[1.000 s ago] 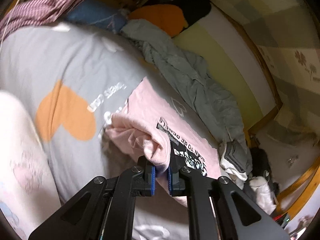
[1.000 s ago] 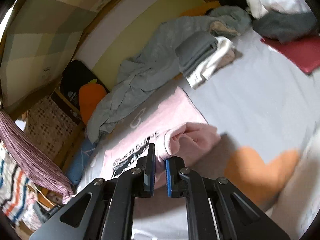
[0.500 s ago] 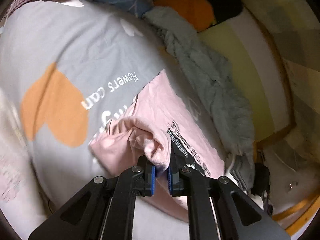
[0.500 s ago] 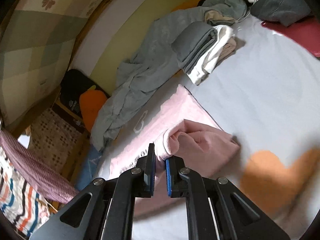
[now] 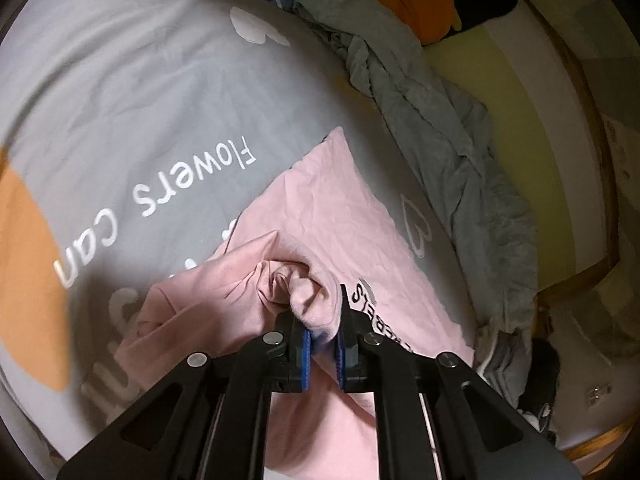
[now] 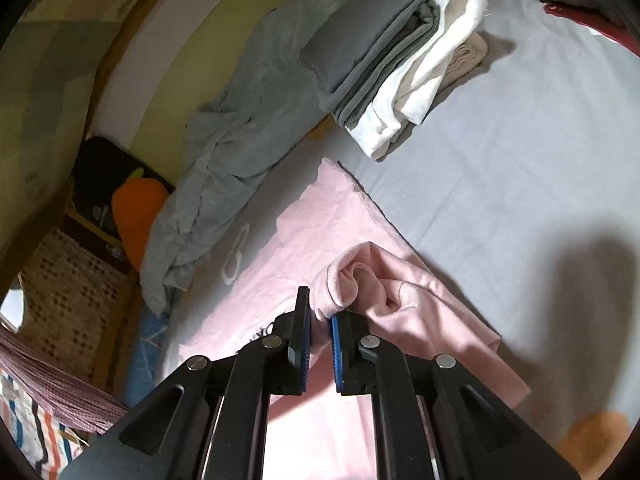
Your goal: Fold small clothes
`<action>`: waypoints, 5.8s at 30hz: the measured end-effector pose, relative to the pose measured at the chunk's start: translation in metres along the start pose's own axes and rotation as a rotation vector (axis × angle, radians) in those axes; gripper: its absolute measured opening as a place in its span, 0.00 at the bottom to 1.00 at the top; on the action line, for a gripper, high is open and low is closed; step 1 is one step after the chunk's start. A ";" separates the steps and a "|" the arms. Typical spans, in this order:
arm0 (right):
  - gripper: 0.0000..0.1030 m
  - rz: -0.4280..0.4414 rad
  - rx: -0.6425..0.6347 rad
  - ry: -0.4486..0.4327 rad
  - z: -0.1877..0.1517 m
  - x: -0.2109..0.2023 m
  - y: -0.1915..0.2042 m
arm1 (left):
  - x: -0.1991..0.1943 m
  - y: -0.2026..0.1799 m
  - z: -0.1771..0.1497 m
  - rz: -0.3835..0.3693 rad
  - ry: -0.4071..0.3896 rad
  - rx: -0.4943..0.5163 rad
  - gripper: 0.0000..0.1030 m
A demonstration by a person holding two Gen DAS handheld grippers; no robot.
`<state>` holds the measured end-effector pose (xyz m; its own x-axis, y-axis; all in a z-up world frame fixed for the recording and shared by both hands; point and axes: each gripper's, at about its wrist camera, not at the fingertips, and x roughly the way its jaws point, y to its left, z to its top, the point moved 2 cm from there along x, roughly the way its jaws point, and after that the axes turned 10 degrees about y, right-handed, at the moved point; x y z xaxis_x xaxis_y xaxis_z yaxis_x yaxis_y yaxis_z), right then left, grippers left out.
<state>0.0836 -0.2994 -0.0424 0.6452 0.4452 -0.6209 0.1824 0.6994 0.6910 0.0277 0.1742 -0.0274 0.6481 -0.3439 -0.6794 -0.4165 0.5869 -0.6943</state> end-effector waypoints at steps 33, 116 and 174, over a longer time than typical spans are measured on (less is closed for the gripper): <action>0.71 -0.443 -0.646 0.086 -0.082 0.020 0.034 | -0.010 -0.005 -0.096 0.406 -0.140 0.723 0.64; 0.77 -0.353 -0.776 -0.078 -0.045 -0.015 0.118 | -0.014 -0.128 -0.107 0.268 -0.151 1.041 0.66; 0.78 -0.462 -0.805 0.097 -0.029 0.077 0.066 | 0.056 -0.071 -0.046 0.391 -0.084 0.872 0.67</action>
<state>0.1240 -0.2027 -0.0558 0.5654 0.0453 -0.8236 -0.1868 0.9796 -0.0744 0.0643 0.0798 -0.0274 0.6215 0.0251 -0.7830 -0.0131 0.9997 0.0217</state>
